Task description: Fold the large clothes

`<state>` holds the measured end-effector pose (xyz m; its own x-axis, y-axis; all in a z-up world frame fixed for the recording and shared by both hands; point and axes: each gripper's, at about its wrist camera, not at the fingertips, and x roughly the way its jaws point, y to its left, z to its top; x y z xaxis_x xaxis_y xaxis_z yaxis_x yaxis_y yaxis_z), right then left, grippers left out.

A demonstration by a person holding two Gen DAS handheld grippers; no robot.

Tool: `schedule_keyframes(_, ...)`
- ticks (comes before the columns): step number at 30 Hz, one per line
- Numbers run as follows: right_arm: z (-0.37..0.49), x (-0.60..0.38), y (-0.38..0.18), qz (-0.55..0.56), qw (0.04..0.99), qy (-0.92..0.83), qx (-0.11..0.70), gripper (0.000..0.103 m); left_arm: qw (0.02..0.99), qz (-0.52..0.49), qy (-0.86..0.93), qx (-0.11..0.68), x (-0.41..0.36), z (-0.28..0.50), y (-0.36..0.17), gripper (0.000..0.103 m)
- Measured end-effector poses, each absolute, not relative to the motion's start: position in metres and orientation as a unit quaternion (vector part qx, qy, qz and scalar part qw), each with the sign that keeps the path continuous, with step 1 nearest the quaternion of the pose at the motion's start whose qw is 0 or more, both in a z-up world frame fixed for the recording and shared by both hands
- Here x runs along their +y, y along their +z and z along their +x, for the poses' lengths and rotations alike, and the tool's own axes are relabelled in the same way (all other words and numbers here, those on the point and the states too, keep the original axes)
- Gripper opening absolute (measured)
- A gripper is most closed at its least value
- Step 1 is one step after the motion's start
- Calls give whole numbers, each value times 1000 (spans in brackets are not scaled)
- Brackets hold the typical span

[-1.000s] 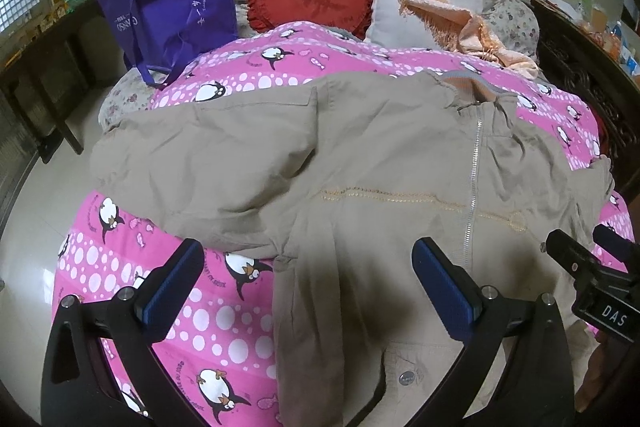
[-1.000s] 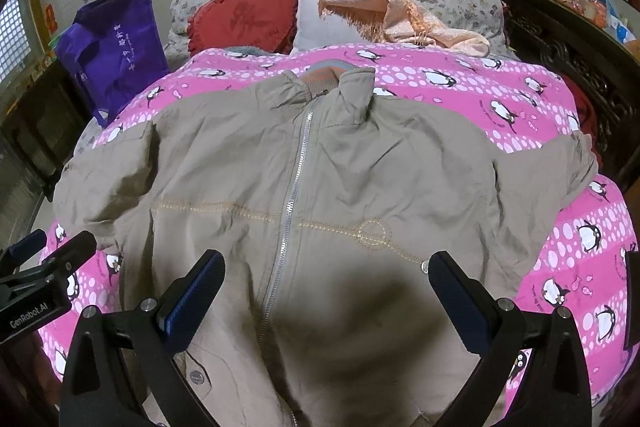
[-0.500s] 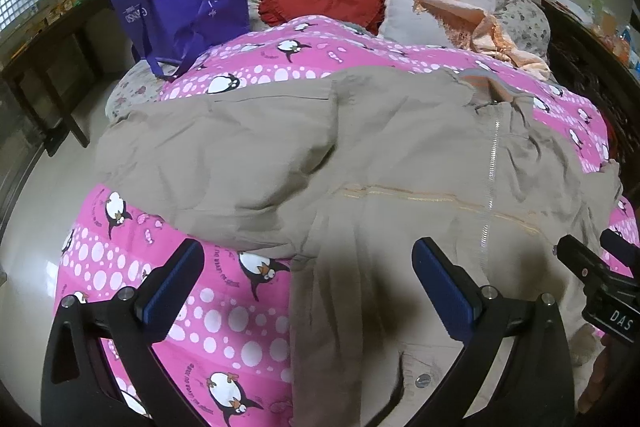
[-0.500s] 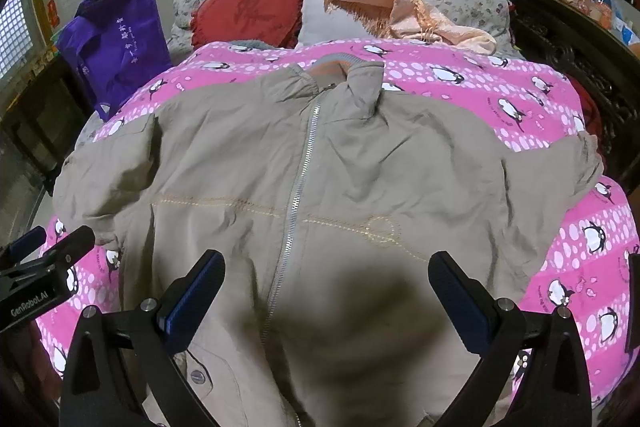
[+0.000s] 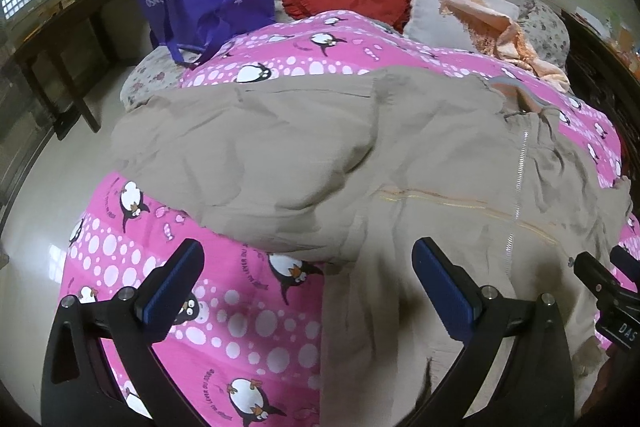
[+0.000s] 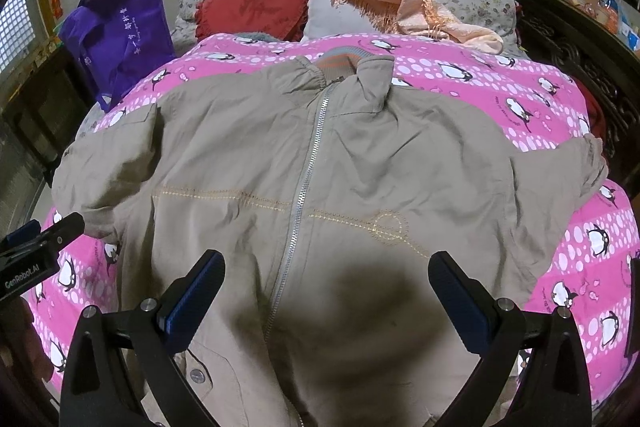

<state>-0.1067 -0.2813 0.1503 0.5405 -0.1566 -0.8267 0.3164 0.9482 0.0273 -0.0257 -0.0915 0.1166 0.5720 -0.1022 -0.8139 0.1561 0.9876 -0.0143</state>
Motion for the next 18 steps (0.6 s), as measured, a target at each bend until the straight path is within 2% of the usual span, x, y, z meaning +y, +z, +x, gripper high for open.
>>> schedule_keyframes(9,-106,-281,148,89,870,-127,468,102,879,-6,-58,473,-57,-11,110,103)
schedule_keyframes(18,-106,-282,144,97,864,-120,479,102,882,-109,48,456,53,47,104,103)
